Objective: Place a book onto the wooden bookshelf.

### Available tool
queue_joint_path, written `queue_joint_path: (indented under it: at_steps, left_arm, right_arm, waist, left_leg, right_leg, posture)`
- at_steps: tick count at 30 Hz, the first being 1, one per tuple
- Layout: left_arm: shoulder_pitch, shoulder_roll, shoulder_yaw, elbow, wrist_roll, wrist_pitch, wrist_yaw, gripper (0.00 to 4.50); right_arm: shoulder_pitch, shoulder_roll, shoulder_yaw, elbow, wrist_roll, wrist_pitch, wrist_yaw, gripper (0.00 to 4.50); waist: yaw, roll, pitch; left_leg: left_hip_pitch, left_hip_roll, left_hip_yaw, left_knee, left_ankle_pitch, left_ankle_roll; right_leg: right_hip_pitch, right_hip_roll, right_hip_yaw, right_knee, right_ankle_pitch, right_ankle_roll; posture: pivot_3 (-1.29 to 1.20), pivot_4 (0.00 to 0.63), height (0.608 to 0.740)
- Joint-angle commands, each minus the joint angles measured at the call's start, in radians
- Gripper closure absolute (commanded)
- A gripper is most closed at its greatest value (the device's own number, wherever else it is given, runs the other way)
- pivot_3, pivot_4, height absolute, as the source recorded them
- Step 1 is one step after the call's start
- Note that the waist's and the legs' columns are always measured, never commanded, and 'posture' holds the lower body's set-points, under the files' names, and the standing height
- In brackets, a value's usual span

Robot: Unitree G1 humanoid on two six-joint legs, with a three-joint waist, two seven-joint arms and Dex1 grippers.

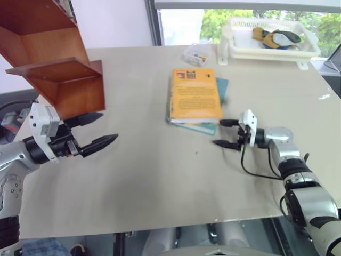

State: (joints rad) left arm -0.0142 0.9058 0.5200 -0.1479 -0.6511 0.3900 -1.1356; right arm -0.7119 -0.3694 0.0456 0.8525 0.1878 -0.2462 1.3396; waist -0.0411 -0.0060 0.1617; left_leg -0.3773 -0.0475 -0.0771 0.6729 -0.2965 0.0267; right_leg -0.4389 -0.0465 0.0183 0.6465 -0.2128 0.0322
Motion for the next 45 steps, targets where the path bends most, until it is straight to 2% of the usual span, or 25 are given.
queue_joint_path:
  at_steps: [1,12,21,30,35,39,40,45]
  left_arm:
    - [0.011,0.017,0.050,-0.040,-0.011,-0.009,0.001,0.04]
    - [0.020,0.013,0.053,-0.044,-0.009,-0.010,0.008,0.04]
    - [0.014,0.013,0.049,-0.034,-0.007,-0.015,0.005,0.04]
    - [-0.025,0.009,-0.009,0.010,0.016,-0.026,-0.007,0.04]
    - [-0.155,-0.040,-0.107,0.180,0.068,-0.075,0.002,0.04]
    - [-0.393,-0.118,-0.244,0.476,0.193,-0.183,0.021,0.04]
    - [-0.454,-0.140,-0.268,0.547,0.215,-0.207,0.021,0.04]
    - [-0.742,-0.241,-0.318,0.967,0.302,-0.337,0.039,0.04]
  right_arm:
    - [-0.003,0.017,0.015,-0.059,0.012,-0.022,0.041,0.00]
    - [0.091,0.053,0.087,-0.273,0.038,0.064,0.102,0.00]
    - [0.163,0.000,0.102,-0.416,0.074,0.154,0.142,0.00]
    - [0.220,-0.072,0.053,-0.497,0.104,0.213,0.087,0.00]
    - [0.301,-0.141,-0.011,-0.607,0.159,0.272,0.038,0.00]
    - [0.411,-0.207,-0.097,-0.752,0.206,0.344,-0.044,0.00]
    - [0.439,-0.222,-0.123,-0.782,0.222,0.363,-0.062,0.00]
    - [0.576,-0.287,-0.256,-0.891,0.273,0.411,-0.153,0.00]
  waist:
    - [0.000,0.000,0.000]
    - [0.003,-0.001,0.000]
    - [0.006,-0.001,-0.001]
    - [0.010,-0.001,-0.001]
    - [0.028,-0.001,-0.001]
    - [0.036,-0.001,-0.001]
    - [0.053,-0.001,-0.002]
    - [0.056,-0.005,-0.003]
  left_leg:
    - [0.000,0.000,0.000,0.000,0.000,0.000]
    - [0.000,0.000,-0.001,0.000,0.000,0.000]
    - [0.000,0.000,-0.001,0.000,0.000,0.000]
    - [0.000,0.000,-0.001,0.000,0.000,0.000]
    - [0.000,-0.001,-0.001,0.000,0.000,0.000]
    - [-0.001,-0.001,-0.002,0.001,0.000,-0.001]
    - [-0.001,-0.001,-0.003,0.001,0.001,-0.001]
    - [-0.004,-0.003,-0.003,0.011,0.000,0.000]
  right_leg:
    - [0.000,0.000,0.000,0.000,0.000,0.000]
    - [0.000,0.000,-0.001,0.000,0.000,0.000]
    - [0.000,0.000,-0.002,0.000,0.000,0.000]
    - [0.000,0.000,-0.002,0.000,0.000,0.000]
    - [0.000,-0.001,-0.002,0.000,0.000,0.000]
    - [0.000,0.000,-0.003,0.001,0.000,0.000]
    - [0.001,0.000,-0.003,0.001,0.000,0.000]
    - [0.001,0.000,-0.008,0.004,0.001,0.001]
  posture:
    - [0.00,0.150,0.740]
    - [0.00,0.150,0.740]
    - [0.00,0.150,0.740]
    - [0.00,0.150,0.740]
    - [0.00,0.150,0.740]
    - [0.00,0.150,0.740]
    - [0.00,0.150,0.740]
    - [0.00,0.150,0.740]
